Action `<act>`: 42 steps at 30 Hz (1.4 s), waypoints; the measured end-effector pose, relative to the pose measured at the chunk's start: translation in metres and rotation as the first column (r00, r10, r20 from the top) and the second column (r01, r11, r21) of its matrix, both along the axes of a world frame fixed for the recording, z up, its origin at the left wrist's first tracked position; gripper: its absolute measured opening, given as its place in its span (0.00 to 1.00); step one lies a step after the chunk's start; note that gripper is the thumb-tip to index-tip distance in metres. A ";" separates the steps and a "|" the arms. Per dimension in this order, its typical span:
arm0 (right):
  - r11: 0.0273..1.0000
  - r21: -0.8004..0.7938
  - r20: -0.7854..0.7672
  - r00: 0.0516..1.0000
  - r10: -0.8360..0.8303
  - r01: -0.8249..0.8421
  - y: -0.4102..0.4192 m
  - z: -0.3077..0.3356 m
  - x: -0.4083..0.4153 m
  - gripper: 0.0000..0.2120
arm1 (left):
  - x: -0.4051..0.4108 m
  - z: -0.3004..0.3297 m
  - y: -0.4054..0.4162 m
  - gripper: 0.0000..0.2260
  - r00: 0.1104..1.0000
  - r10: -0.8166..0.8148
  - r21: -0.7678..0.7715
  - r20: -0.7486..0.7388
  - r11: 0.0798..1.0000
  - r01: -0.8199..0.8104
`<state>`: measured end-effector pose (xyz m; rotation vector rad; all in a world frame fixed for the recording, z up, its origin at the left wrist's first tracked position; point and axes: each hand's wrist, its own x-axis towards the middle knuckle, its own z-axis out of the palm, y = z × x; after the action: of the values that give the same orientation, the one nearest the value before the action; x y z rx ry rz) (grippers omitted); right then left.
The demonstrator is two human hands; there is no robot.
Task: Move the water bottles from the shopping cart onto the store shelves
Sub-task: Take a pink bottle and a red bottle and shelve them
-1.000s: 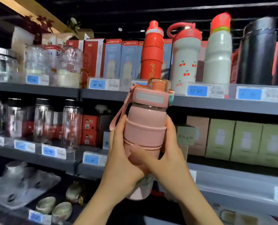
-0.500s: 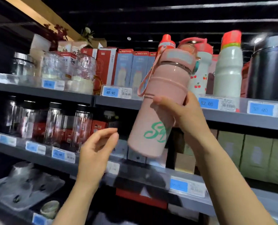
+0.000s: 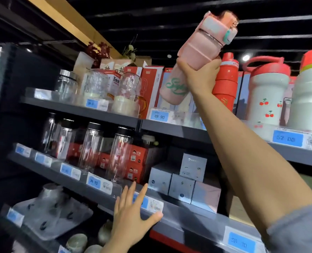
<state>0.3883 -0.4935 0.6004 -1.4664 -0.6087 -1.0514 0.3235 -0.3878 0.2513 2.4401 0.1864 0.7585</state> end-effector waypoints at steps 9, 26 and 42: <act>0.892 -0.397 -0.140 0.947 -0.290 0.215 -0.004 -0.019 0.031 0.49 | 0.009 -0.005 0.000 0.45 0.998 0.060 -0.077 0.022 0.995 -0.058; 0.766 -0.559 -0.121 0.883 -0.454 0.317 -0.003 -0.020 0.028 0.57 | 0.000 0.004 -0.006 0.41 0.998 0.055 -0.141 0.035 0.989 -0.050; 0.682 -0.661 0.270 0.947 -0.174 0.314 -0.086 -0.098 -0.087 0.14 | 0.005 -0.001 -0.002 0.44 0.997 0.059 -0.049 0.056 0.997 -0.056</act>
<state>0.3014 -0.5797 0.5028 -2.1786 -1.0474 -1.2469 0.3284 -0.3893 0.2502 2.3739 0.2506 0.8389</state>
